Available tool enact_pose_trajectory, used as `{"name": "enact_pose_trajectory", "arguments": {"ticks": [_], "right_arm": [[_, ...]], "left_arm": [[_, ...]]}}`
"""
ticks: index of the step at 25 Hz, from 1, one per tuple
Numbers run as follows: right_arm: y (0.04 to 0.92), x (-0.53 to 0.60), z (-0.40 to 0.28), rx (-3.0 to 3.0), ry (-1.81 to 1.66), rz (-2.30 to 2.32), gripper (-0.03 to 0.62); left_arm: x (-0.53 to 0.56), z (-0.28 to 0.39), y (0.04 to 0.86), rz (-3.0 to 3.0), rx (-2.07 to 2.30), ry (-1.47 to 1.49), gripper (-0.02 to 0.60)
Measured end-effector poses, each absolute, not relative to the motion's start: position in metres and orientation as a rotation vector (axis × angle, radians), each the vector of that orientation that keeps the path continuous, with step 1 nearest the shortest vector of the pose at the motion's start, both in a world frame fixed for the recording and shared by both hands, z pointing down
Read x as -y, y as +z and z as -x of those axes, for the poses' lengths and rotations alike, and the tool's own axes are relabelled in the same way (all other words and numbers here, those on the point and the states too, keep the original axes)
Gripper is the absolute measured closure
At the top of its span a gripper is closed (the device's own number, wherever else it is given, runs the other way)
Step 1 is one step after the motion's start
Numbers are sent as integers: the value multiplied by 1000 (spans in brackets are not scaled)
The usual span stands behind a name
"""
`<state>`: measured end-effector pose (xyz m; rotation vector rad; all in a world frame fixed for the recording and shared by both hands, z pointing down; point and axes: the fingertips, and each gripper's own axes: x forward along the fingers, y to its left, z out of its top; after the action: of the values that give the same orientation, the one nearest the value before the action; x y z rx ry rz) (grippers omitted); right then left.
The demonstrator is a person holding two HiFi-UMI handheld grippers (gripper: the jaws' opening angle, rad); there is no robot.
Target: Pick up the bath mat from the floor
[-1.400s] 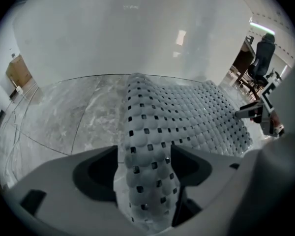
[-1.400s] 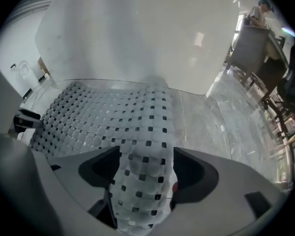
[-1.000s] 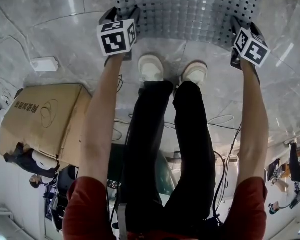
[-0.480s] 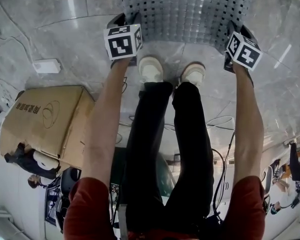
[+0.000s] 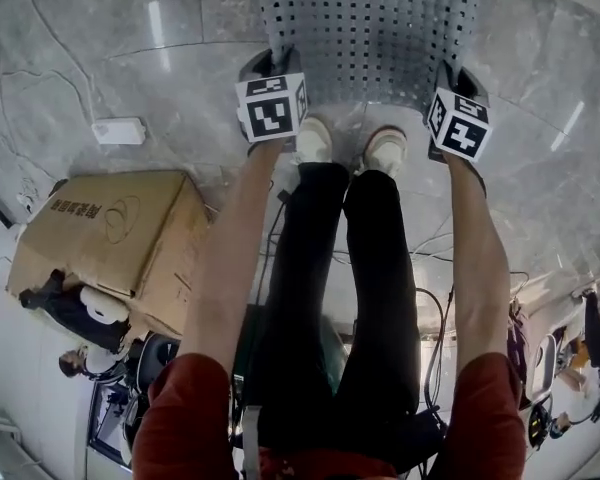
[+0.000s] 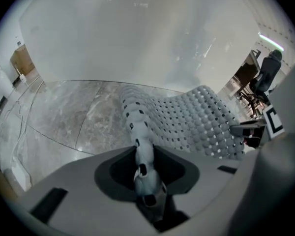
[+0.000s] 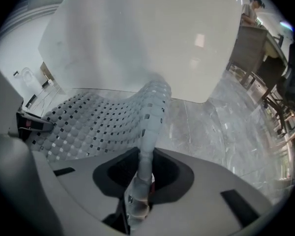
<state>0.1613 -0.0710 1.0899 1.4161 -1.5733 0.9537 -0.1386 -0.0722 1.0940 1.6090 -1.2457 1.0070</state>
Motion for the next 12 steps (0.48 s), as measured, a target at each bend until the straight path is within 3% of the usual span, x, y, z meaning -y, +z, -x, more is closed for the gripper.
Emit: {"name": "enact_pose_trajectory", "arguments": {"ticks": [12], "right_arm": [[918,92,-147,1672,871,-1514,522]], "left_arm": [[94,130,925,-1673,1338,924,485]]}}
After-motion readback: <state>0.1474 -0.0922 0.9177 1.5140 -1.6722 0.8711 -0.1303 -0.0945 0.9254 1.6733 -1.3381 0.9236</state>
